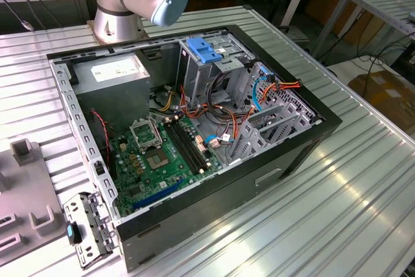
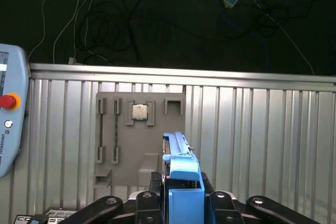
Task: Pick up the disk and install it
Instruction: 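Pick up the disk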
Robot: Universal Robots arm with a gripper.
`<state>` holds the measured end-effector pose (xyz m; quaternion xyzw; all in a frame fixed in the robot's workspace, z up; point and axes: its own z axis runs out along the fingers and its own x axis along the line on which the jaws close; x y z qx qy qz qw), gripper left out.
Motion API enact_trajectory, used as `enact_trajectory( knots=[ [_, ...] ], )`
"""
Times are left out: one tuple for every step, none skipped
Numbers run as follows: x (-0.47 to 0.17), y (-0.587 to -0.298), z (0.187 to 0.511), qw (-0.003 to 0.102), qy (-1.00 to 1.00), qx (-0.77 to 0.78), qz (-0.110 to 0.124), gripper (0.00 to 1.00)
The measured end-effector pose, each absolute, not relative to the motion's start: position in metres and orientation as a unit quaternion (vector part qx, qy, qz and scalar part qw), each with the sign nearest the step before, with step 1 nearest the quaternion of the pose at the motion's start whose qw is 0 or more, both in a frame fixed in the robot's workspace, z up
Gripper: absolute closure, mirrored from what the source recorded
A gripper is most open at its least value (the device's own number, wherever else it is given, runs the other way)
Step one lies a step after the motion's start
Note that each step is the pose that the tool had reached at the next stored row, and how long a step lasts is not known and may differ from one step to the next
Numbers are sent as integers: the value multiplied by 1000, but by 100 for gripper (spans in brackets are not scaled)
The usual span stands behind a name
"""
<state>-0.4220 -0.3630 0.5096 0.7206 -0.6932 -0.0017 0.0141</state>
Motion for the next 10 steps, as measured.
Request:
enact_trajectory(
  knots=[
    [-420,-363,510,14,-693,721,-2,63],
    [-419,-363,510,14,-693,721,-2,63],
    [-418,-363,510,14,-693,721,-2,63],
    [-416,-363,510,14,-693,721,-2,63],
    [-415,-363,510,14,-693,721,-2,63],
    [-413,-363,510,14,-693,721,-2,63],
    [-411,-363,510,14,-693,721,-2,63],
    [-409,-363,510,14,-693,721,-2,63],
    [-407,-363,510,14,-693,721,-2,63],
    [-406,-363,510,14,-693,721,-2,63]
  ],
)
